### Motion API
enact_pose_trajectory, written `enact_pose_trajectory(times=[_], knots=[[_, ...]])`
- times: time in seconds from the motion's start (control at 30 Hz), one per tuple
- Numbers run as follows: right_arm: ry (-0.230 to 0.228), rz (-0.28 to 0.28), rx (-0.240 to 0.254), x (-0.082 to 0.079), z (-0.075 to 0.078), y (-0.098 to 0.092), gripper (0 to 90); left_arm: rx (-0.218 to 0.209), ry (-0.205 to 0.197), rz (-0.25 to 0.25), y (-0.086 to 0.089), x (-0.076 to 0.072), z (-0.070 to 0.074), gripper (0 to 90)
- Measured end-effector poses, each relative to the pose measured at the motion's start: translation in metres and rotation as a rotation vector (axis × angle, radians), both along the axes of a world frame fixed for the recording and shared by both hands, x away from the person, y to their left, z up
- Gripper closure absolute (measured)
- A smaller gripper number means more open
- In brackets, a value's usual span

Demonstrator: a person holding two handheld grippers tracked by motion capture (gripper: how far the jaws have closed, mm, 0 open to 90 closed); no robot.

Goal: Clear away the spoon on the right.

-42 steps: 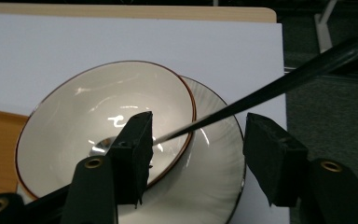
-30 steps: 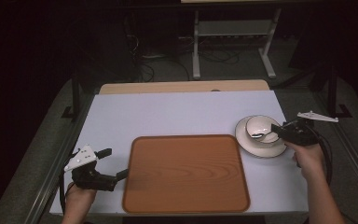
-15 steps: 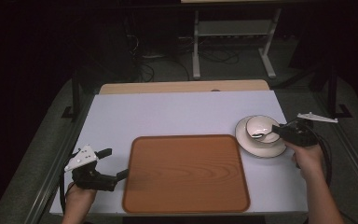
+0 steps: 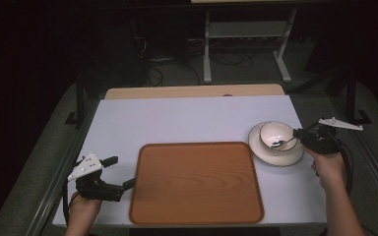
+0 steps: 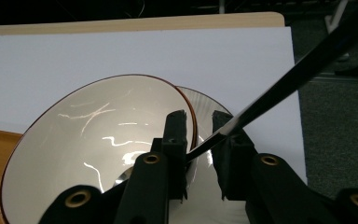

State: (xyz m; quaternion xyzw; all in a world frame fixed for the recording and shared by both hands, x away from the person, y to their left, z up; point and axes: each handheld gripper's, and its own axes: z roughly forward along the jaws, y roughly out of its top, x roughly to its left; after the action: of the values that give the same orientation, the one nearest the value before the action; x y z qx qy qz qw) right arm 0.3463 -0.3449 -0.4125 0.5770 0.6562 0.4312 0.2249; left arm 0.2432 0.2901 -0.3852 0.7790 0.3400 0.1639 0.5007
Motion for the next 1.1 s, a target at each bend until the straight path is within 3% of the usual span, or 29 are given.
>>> enact_pose_trajectory(times=[0.6,0.8,1.1], knots=[[-0.08,-0.007,-0.011,-0.006,0.018,0.001,86.8,0.0,-0.003,-0.005,0.0,-0.001,0.0,0.0],[-0.09,0.0,-0.014,-0.006,0.02,0.002,87.8,0.002,-0.005,-0.005,0.0,-0.001,0.001,0.0],[-0.141,0.008,-0.014,-0.008,0.03,0.004,88.3,0.003,-0.006,-0.004,0.0,-0.001,0.001,0.0]])
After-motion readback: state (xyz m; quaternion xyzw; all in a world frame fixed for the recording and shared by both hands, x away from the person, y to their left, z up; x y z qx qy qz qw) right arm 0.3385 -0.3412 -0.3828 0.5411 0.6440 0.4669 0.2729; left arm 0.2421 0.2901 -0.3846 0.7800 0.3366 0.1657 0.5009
